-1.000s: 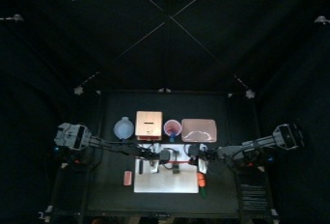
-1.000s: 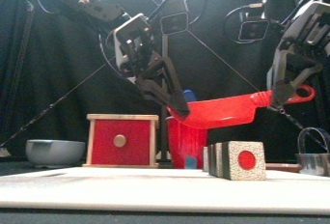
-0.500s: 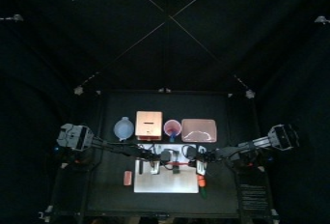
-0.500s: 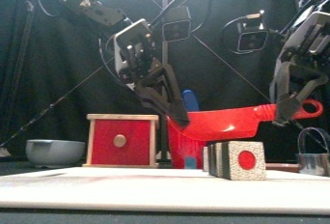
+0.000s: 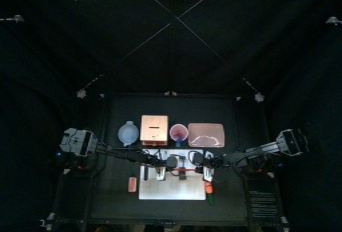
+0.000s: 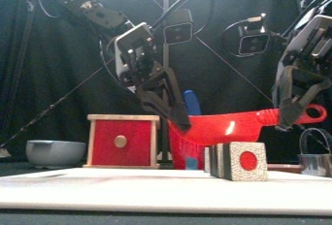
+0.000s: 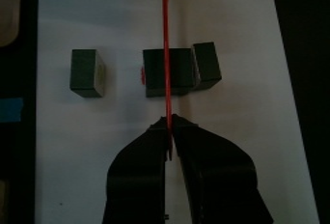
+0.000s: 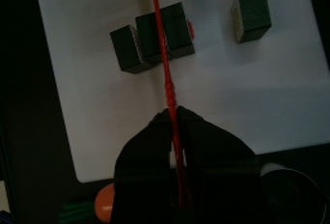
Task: Place sushi on board then cut the sushi with the knife then place the pieces on the plate
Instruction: Cut the sushi into 4 pieces
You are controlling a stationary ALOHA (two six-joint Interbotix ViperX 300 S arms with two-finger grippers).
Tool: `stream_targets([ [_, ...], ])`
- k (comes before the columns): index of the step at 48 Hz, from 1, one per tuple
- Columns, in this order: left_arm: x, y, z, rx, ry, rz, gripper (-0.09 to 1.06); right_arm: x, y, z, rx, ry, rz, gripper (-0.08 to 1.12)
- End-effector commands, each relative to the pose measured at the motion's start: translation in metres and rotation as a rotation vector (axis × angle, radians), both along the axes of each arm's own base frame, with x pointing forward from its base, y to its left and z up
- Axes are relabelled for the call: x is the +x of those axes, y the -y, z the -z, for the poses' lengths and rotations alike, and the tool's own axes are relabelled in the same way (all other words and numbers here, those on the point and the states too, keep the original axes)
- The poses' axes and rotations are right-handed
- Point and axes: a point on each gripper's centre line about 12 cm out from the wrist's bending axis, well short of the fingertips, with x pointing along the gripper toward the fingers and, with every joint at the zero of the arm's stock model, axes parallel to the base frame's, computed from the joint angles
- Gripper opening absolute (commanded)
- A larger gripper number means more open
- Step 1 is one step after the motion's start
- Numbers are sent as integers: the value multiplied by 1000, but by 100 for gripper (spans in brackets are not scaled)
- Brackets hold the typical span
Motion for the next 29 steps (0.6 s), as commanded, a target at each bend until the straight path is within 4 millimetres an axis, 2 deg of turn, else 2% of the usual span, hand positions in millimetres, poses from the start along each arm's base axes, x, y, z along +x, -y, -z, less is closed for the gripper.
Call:
stream_targets([
  [1, 3, 4, -9, -4, 21, 8, 49, 1, 0, -4, 6, 11, 6, 33],
  [29, 3, 4, 4, -2, -10, 6, 49, 1, 0, 13, -3, -48, 6, 33],
])
